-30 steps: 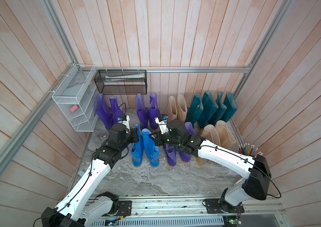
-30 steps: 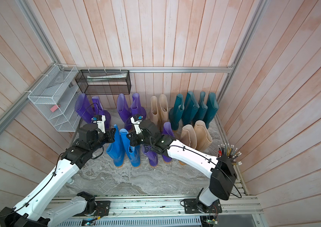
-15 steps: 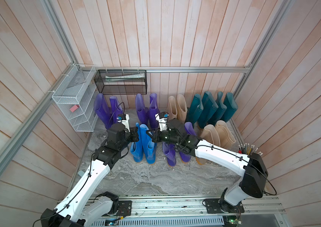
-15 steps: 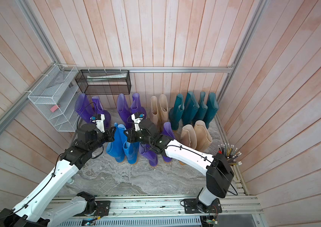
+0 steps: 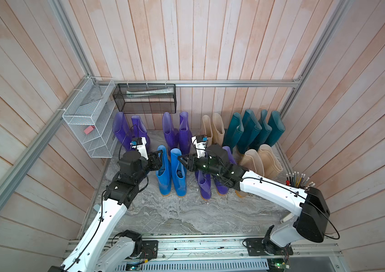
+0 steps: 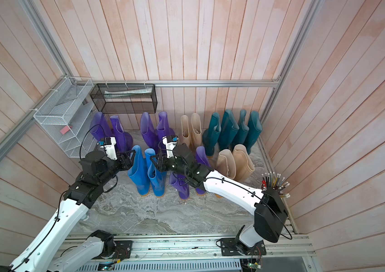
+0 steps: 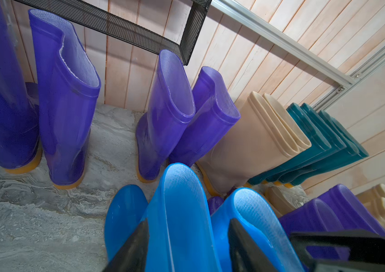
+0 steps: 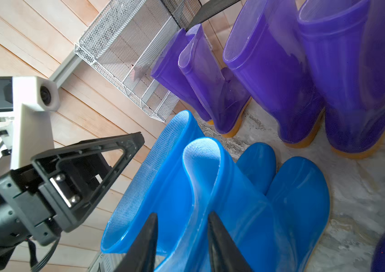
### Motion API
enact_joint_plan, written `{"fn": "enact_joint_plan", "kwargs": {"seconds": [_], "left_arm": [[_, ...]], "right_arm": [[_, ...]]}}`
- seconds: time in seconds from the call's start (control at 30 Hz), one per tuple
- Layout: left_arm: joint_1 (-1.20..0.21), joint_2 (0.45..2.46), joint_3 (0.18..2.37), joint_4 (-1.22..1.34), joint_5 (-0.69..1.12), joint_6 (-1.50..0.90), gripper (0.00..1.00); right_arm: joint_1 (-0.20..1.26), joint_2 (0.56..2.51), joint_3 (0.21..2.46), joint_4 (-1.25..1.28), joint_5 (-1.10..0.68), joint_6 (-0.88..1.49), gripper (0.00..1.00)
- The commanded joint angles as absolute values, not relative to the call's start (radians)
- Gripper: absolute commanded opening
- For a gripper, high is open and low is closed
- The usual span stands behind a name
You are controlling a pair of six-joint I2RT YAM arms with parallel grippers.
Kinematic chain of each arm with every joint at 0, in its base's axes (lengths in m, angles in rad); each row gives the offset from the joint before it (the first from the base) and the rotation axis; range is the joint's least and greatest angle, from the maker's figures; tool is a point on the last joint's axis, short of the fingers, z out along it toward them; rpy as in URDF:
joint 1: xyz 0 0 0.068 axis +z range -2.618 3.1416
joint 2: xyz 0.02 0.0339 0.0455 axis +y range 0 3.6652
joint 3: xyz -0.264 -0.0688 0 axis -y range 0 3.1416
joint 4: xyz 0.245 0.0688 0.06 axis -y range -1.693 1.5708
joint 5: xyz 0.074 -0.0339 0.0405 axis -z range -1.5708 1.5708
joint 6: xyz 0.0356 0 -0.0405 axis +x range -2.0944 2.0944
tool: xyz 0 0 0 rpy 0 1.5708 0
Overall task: Match and arrange rain boots in pairs
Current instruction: Place the rain boot at the center of the board, then adjust a pair of rain boots at the center of the board.
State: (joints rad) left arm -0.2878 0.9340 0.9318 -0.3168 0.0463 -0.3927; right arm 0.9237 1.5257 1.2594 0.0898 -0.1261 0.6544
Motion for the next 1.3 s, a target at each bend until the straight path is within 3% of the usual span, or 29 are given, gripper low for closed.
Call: {"fn": "enact_joint_plan", "kwargs": {"seconds": [0.0, 0.17, 0.27, 0.4, 0.7, 0.87, 0.97, 1.2, 1.27], "left_arm": [[-0.282, 0.931, 1.01, -0.365, 0.051, -0.359, 0.72], [-0.282, 0.918, 1.102, -0.375, 0.058, -0.321, 0.84], [-0.283, 0.942, 1.141, -0.309, 0.121, -0.339, 0.86], [-0.283, 1.006, 1.183, -0.242, 0.188, -0.347, 0.88], [-0.282, 1.0, 1.054, -0.117, 0.188, -0.35, 0.89], [-0.282, 0.972, 1.015, -0.109, 0.168, -0.328, 0.89], [-0.282, 0.959, 0.99, -0.097, 0.168, -0.322, 0.89], [-0.279, 0.958, 0.977, -0.098, 0.177, -0.321, 0.89], [-0.279, 0.956, 0.977, -0.098, 0.181, -0.32, 0.89]], "right_arm": [[0.921, 1.478, 1.357, -0.056, -0.056, 0.541, 0.43], [0.921, 1.403, 1.456, -0.316, 0.146, 0.371, 0.55], [0.921, 1.341, 1.446, -0.453, 0.296, 0.287, 0.66], [0.914, 1.257, 1.412, -0.603, 0.477, 0.237, 0.72], [0.878, 1.247, 1.407, -0.684, 0.224, 0.335, 0.77], [0.808, 1.286, 1.382, -0.666, 0.177, 0.328, 0.86], [0.788, 1.307, 1.392, -0.657, 0.137, 0.337, 0.98], [0.787, 1.351, 1.348, -0.686, 0.258, 0.347, 0.98], [0.784, 1.362, 1.339, -0.692, 0.265, 0.348, 0.89]]}}
